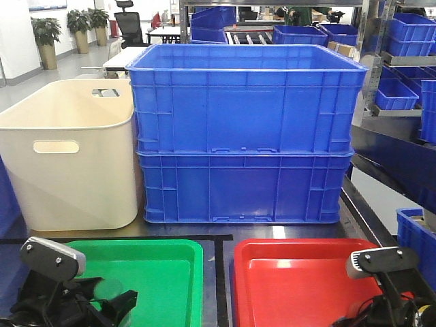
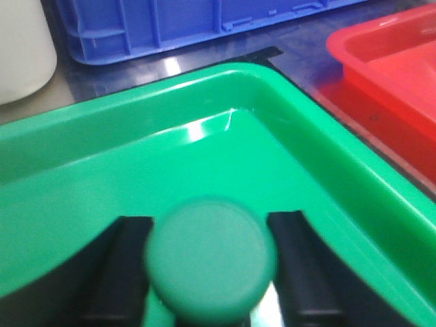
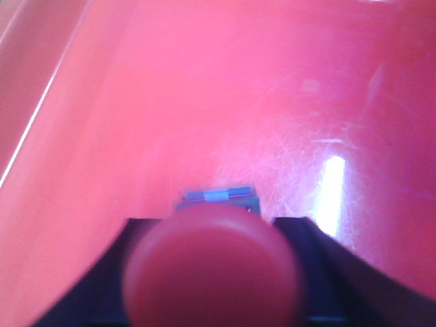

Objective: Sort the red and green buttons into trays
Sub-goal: 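Lower the green button into the green tray and red into the red tray, then open both grippers to release the buttons in the trays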

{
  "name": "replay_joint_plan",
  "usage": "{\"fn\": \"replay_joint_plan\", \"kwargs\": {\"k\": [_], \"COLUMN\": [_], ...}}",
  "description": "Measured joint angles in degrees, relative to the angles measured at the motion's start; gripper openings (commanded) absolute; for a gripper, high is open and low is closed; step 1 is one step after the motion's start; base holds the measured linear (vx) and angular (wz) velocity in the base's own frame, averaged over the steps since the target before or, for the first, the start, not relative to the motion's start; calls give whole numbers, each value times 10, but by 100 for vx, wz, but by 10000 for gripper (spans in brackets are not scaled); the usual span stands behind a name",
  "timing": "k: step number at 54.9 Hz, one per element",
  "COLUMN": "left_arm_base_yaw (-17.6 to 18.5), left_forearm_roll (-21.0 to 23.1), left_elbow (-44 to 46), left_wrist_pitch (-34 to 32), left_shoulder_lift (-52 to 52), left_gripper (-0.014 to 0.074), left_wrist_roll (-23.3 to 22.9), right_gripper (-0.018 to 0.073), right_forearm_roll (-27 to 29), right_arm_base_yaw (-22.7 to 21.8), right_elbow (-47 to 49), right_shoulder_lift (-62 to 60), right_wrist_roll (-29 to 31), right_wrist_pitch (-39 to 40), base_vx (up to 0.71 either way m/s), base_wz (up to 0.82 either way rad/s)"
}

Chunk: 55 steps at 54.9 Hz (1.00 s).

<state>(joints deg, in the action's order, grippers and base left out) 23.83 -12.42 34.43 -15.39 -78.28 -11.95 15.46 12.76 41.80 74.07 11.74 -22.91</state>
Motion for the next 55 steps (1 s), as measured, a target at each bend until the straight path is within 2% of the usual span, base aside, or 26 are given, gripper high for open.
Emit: {"fn": "replay_joint_plan", "kwargs": {"k": [5,10,20,32,40,55], "left_arm_base_yaw": [0,0,0,0,0,0], "left_forearm_roll": [0,0,0,0,1,3], "left_elbow": [0,0,0,0,0,0], "left_wrist_pitch": [-6,-9,-22,-20,16,143], "left_shoulder_lift": [0,1,35,137,234,399], "left_gripper": [679,687,658,594,566,565], "left_wrist_roll": [0,0,0,0,0,0], "right_gripper": [588,595,583,582,582,582], "right_forearm_roll": [1,3,6,15,15,15], "right_arm_base_yaw": [0,0,0,0,0,0], "right_elbow": [0,0,0,0,0,0], "right_shoulder_lift": [0,0,-23,-141,-222,-297], "right_wrist_roll": [0,0,0,0,0,0], "right_wrist_pitch": [2,2,2,3,3,2], "base_vx": [0,0,0,0,0,0], "base_wz": [0,0,0,0,0,0]}}
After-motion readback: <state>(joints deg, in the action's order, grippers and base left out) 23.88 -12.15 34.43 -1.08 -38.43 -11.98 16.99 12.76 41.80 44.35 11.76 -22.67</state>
